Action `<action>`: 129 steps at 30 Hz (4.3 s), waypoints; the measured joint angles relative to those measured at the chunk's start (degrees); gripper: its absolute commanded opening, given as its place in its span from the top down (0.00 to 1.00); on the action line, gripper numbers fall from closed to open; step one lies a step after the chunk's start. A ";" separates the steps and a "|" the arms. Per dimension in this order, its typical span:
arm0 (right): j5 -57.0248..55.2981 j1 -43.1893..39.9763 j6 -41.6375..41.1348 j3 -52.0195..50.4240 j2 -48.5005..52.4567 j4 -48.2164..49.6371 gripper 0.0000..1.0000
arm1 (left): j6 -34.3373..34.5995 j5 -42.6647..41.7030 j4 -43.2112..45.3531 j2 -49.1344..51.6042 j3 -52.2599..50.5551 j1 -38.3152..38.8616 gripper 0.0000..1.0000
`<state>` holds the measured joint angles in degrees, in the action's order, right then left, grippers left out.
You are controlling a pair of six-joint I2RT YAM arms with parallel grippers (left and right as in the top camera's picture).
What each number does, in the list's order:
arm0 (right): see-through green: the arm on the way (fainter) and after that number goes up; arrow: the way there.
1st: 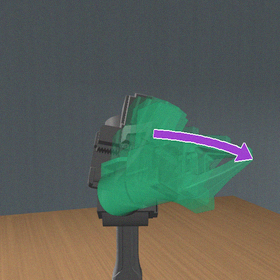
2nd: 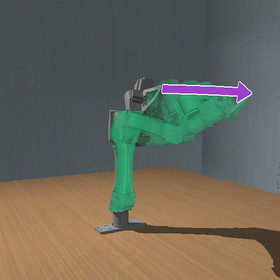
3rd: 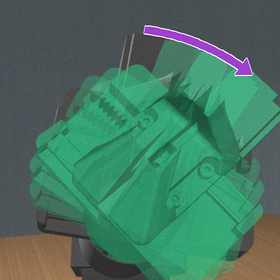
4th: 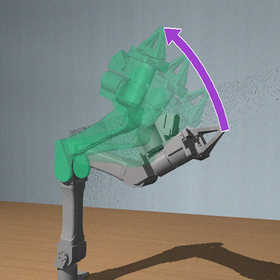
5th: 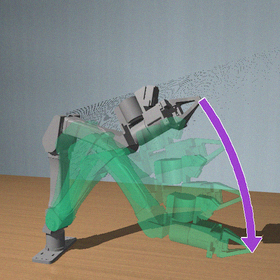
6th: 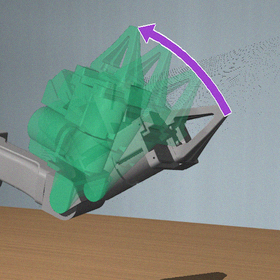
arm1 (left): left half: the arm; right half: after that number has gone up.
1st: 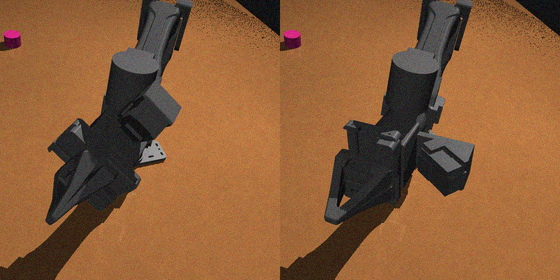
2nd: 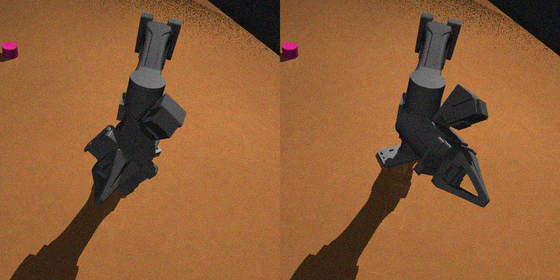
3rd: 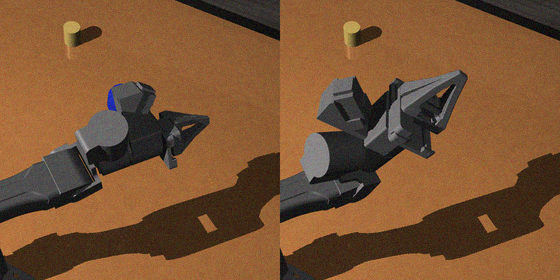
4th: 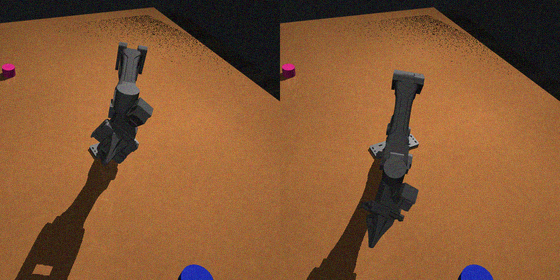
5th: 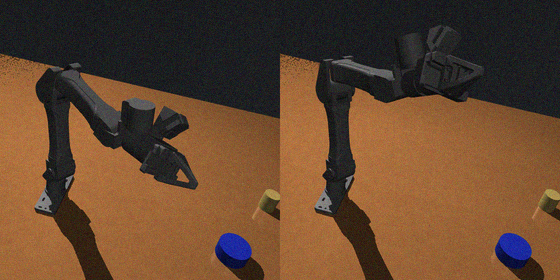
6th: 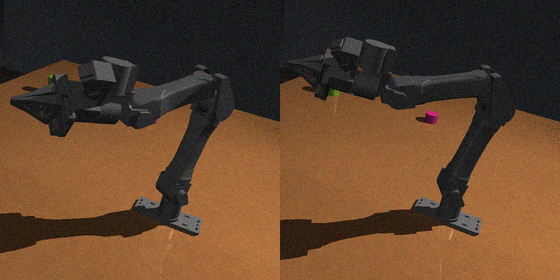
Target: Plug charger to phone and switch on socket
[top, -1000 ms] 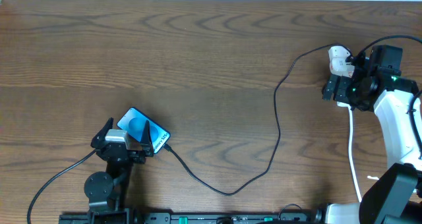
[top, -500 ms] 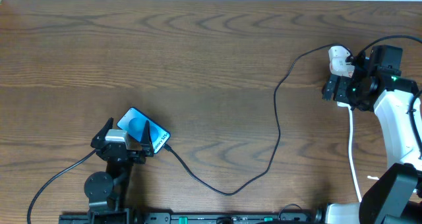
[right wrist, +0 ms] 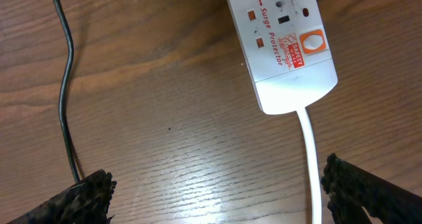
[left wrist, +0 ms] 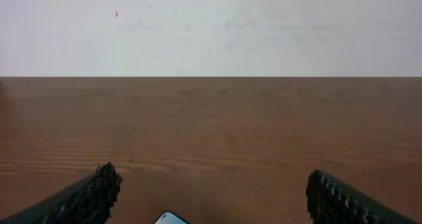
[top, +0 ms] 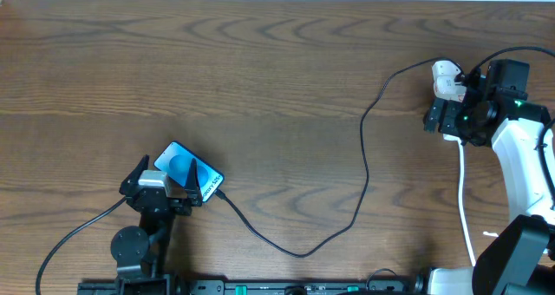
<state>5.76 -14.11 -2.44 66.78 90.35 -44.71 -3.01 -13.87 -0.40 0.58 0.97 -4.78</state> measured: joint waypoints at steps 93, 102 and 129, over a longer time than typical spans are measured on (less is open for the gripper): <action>-4.74 10.86 4.37 -66.38 -89.50 40.63 0.01 | 0.00 -0.46 -0.09 0.00 0.09 0.00 0.07; -4.74 10.86 6.14 -66.38 -89.50 40.63 0.01 | 0.00 -0.46 -0.09 0.00 0.09 0.00 0.07; -4.74 10.86 6.47 -66.38 -89.50 40.63 0.01 | 0.00 -0.46 -0.09 0.00 0.09 0.00 0.07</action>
<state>1.02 -3.25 4.03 0.40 0.84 -4.08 -3.01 -14.33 -0.49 0.58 1.06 -4.78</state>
